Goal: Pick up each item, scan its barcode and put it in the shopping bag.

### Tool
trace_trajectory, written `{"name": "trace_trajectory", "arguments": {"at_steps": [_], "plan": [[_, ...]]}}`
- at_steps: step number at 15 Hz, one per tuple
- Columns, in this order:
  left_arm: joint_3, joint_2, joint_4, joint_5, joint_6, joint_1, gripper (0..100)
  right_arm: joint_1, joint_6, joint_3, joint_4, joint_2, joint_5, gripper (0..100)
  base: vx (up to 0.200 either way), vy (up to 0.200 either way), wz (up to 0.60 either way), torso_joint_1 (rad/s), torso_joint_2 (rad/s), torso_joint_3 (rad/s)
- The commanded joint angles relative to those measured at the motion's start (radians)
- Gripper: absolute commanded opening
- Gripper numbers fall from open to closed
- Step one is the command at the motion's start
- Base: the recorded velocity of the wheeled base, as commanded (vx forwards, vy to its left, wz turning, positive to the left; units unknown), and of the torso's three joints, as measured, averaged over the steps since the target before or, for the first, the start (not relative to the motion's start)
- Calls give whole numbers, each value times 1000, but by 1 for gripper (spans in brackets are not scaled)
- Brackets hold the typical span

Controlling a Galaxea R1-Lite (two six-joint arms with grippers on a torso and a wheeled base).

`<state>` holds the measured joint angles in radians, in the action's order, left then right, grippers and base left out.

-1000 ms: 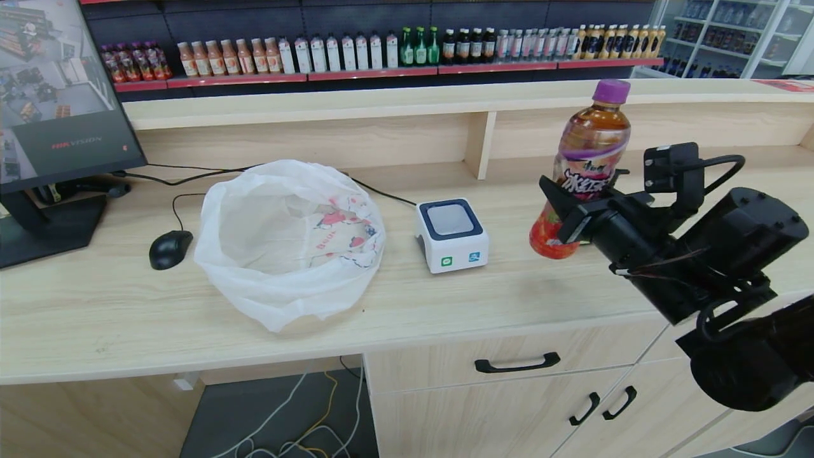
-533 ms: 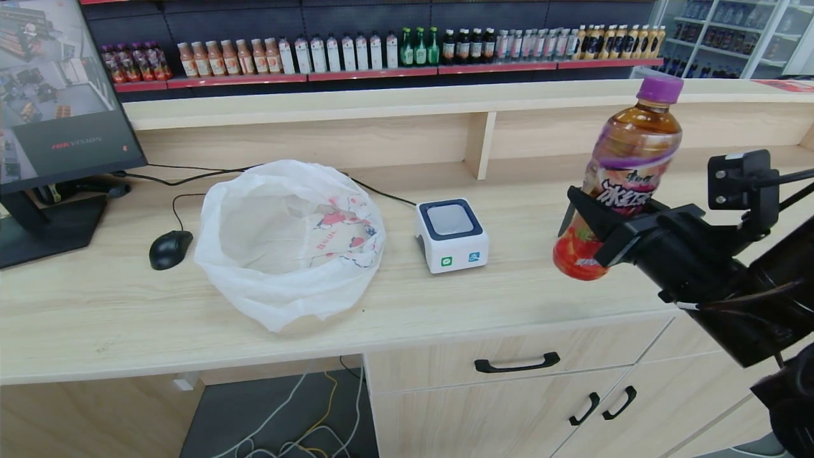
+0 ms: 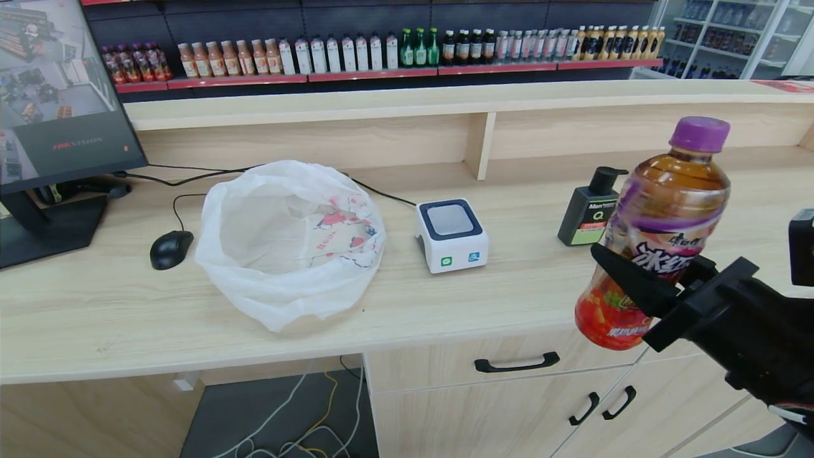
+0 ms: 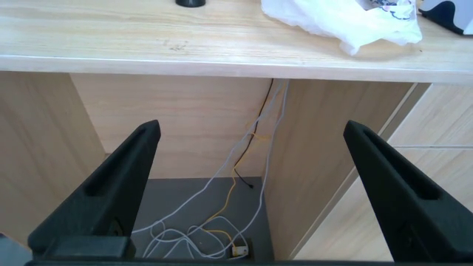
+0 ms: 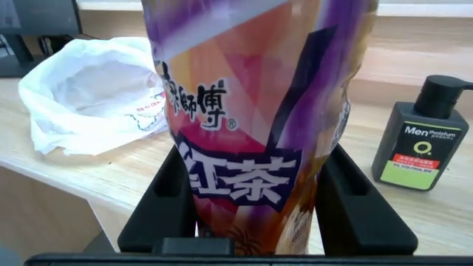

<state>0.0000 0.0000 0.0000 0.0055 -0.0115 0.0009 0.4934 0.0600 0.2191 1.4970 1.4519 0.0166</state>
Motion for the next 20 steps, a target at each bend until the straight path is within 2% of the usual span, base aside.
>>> {"name": "trace_trajectory", "arguments": {"at_steps": [1,4,7,11,13,14,16,18,20], "plan": [[0,0,0,1,-1,1,100,1,1,-12,-6,-35,0,0,0,0,0,0,0,0],[0,0,0,1,-1,1,100,5,63,-76,-26,-76,0,0,0,0,0,0,0,0],[0,0,0,1,-1,1,100,85,293,-118,-26,-108,-4,0,0,0,0,0,0,0],[0,0,0,1,-1,1,100,263,620,-73,-27,-93,-24,0,0,0,0,0,0,0],[0,0,0,1,-1,1,100,332,718,-61,-27,-76,-43,0,0,0,0,0,0,0],[0,0,0,1,-1,1,100,386,781,-35,-27,-68,-84,0,0,0,0,0,0,0],[0,0,0,1,-1,1,100,562,925,9,-27,2,-216,0,0,0,0,0,0,0],[0,0,0,1,-2,1,100,697,1020,108,-27,99,-288,0,0,0,0,0,0,0],[0,0,0,1,-1,1,100,731,1086,187,-27,128,-294,0,0,0,0,0,0,0]]}}
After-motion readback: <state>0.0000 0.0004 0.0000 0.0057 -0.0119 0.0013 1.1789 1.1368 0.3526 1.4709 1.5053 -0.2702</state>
